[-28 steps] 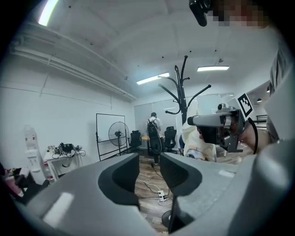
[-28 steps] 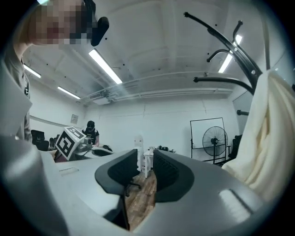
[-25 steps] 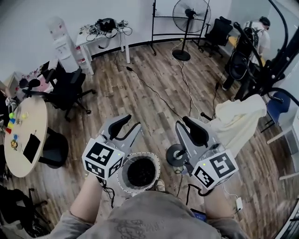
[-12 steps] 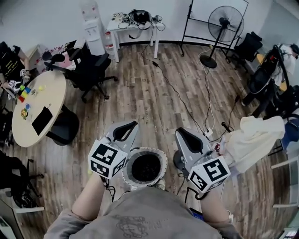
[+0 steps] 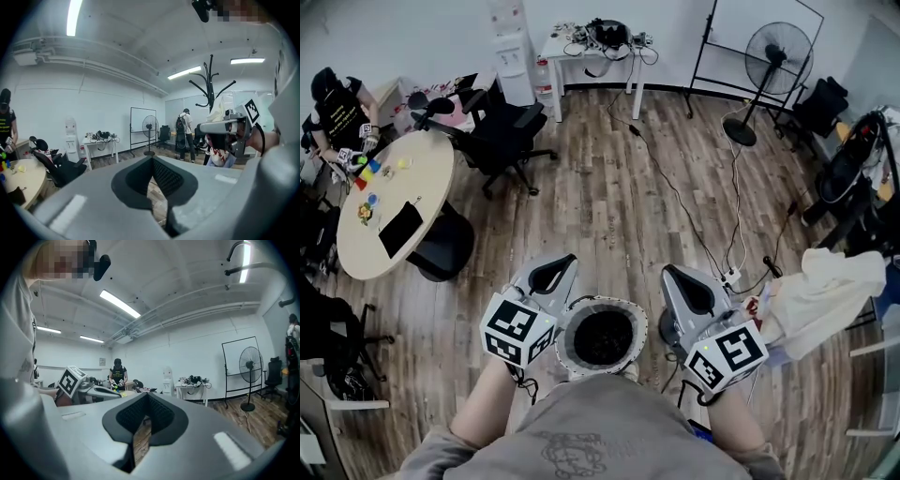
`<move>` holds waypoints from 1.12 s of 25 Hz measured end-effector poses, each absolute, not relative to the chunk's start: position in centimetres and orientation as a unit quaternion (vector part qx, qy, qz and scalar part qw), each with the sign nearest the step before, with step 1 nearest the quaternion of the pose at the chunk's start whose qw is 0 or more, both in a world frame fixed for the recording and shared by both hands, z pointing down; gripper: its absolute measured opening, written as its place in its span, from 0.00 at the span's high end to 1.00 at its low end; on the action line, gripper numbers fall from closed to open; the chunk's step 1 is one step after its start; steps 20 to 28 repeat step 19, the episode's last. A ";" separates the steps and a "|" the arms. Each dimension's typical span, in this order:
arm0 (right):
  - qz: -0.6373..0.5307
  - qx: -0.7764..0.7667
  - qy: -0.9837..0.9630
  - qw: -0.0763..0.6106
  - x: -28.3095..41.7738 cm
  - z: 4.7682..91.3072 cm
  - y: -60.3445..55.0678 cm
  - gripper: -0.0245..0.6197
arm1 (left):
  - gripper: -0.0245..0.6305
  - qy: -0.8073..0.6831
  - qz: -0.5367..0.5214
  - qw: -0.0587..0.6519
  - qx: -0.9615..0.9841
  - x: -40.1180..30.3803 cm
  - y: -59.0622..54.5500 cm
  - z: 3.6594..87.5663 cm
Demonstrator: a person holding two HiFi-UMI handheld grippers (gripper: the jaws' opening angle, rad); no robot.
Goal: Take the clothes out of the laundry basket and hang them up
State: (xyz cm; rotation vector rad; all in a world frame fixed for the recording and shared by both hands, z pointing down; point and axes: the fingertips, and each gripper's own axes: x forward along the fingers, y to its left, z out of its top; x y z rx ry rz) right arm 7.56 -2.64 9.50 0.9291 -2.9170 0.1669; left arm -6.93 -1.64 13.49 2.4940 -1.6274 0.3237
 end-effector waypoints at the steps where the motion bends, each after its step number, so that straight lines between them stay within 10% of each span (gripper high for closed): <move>1: 0.054 0.302 -0.951 0.041 7.5 9.6 -2.6 0.92 | 0.96 -0.543 0.107 0.071 0.830 -7.1 -1.6 13.3; 28: 0.039 0.317 -0.946 0.051 9.2 9.0 -2.4 0.92 | 0.96 -0.538 0.104 0.039 0.836 -5.7 -1.8 11.7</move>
